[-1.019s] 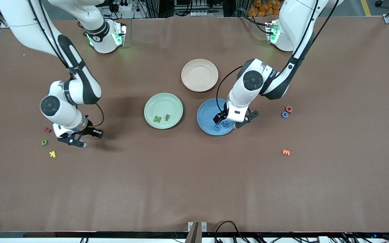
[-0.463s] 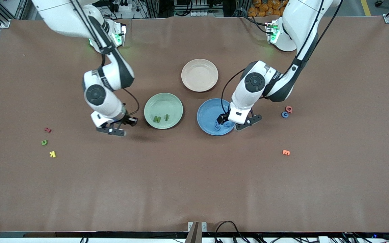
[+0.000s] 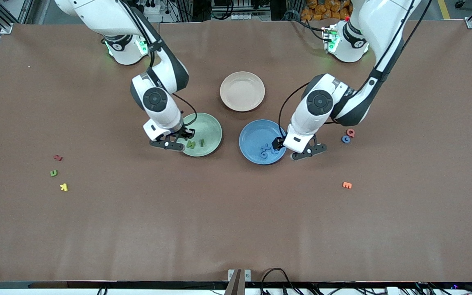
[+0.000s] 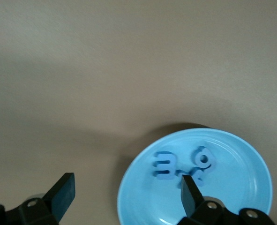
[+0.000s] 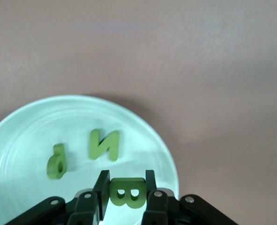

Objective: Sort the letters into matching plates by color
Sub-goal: 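Release the blue X on the blue plate while the right gripper places green B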

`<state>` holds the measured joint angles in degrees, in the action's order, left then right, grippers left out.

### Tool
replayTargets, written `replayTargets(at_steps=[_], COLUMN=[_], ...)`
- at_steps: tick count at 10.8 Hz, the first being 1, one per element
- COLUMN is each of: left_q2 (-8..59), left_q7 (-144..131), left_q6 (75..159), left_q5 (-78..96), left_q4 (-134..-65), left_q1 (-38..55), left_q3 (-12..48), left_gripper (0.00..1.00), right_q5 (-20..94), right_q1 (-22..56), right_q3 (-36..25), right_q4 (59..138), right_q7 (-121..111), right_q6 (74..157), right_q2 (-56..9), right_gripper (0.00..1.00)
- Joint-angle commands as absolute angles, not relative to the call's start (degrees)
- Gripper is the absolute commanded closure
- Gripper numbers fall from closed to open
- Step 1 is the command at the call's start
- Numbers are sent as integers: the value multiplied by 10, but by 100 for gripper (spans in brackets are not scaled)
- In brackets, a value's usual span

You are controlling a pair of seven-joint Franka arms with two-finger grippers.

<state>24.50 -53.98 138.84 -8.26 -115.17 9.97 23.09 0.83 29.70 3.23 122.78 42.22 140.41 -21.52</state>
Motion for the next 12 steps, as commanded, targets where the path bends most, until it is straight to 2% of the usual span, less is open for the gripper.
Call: replayTargets(at_steps=[1,3,4,5,9,12], left_q2=[219,221,223,222,221,221], left_q7=[-521,-508,-508,-508,-390,-337], left_q6=[1347,1333,1333,1332,1318,1318], left_q5=[-126,-161,-173,-186,-221,-228], left_q4=[-1158,-1162,-1170,-1173,-1187,-1196], left_q1=[28,-48,-59,-62,-100,-125], left_q3=[292,365,383,388,418,432], left_gripper=[0,0,0,0,0,0], right_q5=[11,11,11,9,-2,-23], right_q1=[303,303,303,307,302,250], right_q3=[46,48,48,50,51,52], right_q4=[1222,1220,1219,1215,1207,1208], right_q7=[444,443,444,457,454,317], right_q6=[1399,1399,1399,1391,1383,1381], right_q2=[-224,-226,-226,-226,-226,-222], right_gripper=[79,79,49,0,0,0])
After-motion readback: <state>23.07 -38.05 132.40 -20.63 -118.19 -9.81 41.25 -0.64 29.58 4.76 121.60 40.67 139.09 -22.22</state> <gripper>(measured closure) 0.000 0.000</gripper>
